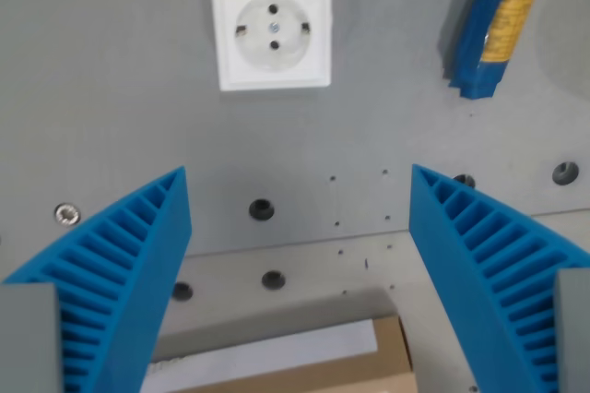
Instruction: Pick up the blue bag
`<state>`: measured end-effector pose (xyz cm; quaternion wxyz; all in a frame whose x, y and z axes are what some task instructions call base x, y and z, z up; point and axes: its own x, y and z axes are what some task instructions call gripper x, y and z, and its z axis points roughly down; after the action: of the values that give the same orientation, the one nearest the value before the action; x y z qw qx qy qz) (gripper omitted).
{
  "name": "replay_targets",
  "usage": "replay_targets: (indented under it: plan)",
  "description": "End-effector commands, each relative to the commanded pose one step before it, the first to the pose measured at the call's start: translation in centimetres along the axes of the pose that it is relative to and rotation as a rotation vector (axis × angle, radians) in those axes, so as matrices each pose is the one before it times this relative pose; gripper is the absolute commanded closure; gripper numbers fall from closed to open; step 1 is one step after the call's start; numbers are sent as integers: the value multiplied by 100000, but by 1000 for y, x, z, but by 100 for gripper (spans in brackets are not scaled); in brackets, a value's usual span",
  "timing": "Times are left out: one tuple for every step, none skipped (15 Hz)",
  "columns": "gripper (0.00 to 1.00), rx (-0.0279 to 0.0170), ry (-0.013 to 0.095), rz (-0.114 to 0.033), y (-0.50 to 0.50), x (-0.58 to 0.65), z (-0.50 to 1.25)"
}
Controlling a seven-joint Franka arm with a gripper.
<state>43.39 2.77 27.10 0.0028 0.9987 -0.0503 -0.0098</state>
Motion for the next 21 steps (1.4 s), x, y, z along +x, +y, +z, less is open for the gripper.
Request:
replay_targets:
  plan:
    - [0, 917, 6722, 4144, 1279, 443, 1278]
    - [0, -90, 462, 1183, 292, 4, 190]
    - [0, -12, 739, 993, 317, -33, 139]
    - [0, 43, 693, 999, 361, -43, 118]
    - [0, 68, 810, 1086, 421, -34, 143]
    - [0, 129, 847, 1049, 475, 3, 207]
    - [0, 224, 868, 1085, 500, 163, 500]
    - [0, 242, 828, 1190, 490, 145, 486]
    - [0, 401, 658, 757, 500, 233, 500]
    - [0, 120, 350, 918, 482, 302, 500]
    - [0, -120, -376, 1158, 401, 356, 500]
    - [0, -117, -384, 946, 310, 370, 500]
    - [0, -128, -268, 1001, 258, 357, 389]
    - [0, -187, -510, 972, 277, 307, 282]
    - [0, -175, -669, 1138, 348, 255, 186]
    - [0, -135, -622, 1157, 437, 222, 119]
    - [0, -48, -352, 1009, 500, 215, 108]
    - [0, 55, 10, 585, 500, 230, 165]
    - [0, 93, -43, 490, 500, 261, 288]
    - [0, 97, -66, 564, 500, 298, 443]
    - [0, 114, 115, 752, 443, 337, 500]
